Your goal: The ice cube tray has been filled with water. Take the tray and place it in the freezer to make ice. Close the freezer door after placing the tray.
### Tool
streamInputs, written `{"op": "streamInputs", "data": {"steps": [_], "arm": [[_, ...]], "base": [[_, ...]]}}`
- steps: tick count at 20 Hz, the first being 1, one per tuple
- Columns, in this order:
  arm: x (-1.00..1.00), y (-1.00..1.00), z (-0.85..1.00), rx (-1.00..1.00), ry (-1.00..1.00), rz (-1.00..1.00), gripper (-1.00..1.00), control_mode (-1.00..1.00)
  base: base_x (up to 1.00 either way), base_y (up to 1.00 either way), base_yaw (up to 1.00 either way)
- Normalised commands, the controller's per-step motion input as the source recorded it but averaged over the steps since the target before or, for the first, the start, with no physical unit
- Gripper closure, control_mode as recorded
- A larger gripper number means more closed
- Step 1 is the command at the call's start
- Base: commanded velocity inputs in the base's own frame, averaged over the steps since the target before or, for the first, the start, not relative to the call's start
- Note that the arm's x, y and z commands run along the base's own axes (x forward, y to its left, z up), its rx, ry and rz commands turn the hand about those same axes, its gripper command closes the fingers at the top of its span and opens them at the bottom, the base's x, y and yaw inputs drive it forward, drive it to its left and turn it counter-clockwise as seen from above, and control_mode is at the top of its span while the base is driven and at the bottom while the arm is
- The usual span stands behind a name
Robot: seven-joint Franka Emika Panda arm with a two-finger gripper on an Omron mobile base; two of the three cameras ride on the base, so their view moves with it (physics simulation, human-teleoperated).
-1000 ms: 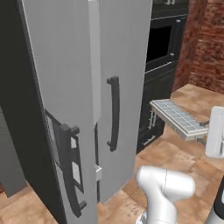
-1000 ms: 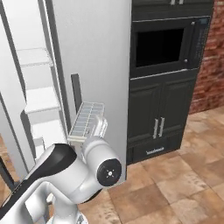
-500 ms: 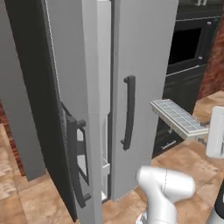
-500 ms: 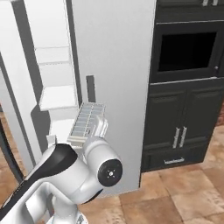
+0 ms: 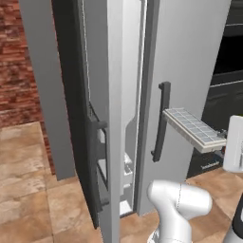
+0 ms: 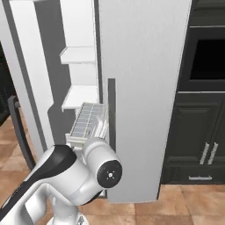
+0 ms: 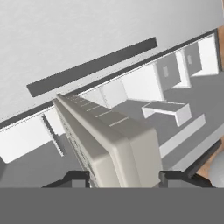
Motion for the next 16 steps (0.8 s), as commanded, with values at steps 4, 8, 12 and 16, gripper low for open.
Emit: {"op": "streamInputs", "data": {"steps": [4,8,12,16], "arm": [[0.0,0.0,0.0,0.0,0.0,0.0,1.0,1.0],[0.0,0.0,0.0,0.0,0.0,0.0,1.0,1.0],[0.0,0.0,0.0,0.0,0.0,0.0,1.0,1.0],[0.0,0.0,0.0,0.0,0.0,0.0,1.0,1.0]], "base": [[0.0,-0.38,0.36],[0.0,-0.31,0.35],[0.0,-0.31,0.34],[0.0,-0.31,0.34]]}}
